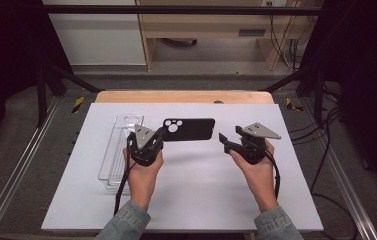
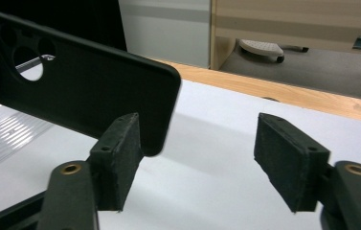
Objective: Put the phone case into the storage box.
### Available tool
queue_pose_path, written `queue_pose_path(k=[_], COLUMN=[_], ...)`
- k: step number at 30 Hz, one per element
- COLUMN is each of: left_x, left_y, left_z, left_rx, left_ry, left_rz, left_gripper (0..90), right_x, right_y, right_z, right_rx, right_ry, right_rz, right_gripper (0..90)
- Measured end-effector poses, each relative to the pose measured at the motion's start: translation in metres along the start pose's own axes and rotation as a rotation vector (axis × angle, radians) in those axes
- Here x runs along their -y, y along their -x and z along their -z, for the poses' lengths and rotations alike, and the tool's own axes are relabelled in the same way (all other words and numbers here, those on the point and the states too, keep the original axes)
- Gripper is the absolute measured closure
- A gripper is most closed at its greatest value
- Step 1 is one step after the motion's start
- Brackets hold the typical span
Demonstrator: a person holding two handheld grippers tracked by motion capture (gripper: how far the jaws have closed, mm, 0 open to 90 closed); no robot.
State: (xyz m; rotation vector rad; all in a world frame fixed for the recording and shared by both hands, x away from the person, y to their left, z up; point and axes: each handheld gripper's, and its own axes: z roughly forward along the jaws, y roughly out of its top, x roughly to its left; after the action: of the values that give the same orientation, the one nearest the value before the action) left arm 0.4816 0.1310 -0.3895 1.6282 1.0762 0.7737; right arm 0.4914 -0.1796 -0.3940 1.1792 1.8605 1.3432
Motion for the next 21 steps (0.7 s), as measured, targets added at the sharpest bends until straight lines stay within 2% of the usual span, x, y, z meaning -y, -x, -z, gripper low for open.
queue_pose_path(k=[1, 3, 4, 10, 15, 21], left_x=[-0.002, -0.003, -0.006, -0.016, -0.026, -0.033], left_y=[-0.003, -0.005, -0.01, -0.022, -0.032, -0.044], left_z=[0.001, 0.002, 0.004, 0.009, 0.015, 0.019], left_rx=[0.003, 0.009, 0.017, 0.015, 0.02, 0.021], left_ry=[-0.001, 0.004, 0.0, -0.023, -0.041, -0.057], left_rz=[-0.012, -0.017, -0.037, -0.102, -0.162, -0.189], left_gripper=[86.1, 86.0, 86.0, 86.1, 86.0, 86.0], right_x=[0.004, 0.006, 0.01, 0.024, 0.038, 0.054], right_y=[0.002, 0.003, 0.005, 0.011, 0.018, 0.019], right_z=[0.002, 0.003, 0.005, 0.011, 0.018, 0.026], right_rx=[0.019, 0.026, 0.036, 0.048, 0.037, 0.065], right_ry=[0.008, 0.006, 0.005, 0.012, 0.031, 0.045], right_rz=[-0.002, -0.002, 0.0, -0.002, -0.017, 0.043], right_gripper=[25.8, 24.1, 20.2, 16.1, 12.4, 11.3])
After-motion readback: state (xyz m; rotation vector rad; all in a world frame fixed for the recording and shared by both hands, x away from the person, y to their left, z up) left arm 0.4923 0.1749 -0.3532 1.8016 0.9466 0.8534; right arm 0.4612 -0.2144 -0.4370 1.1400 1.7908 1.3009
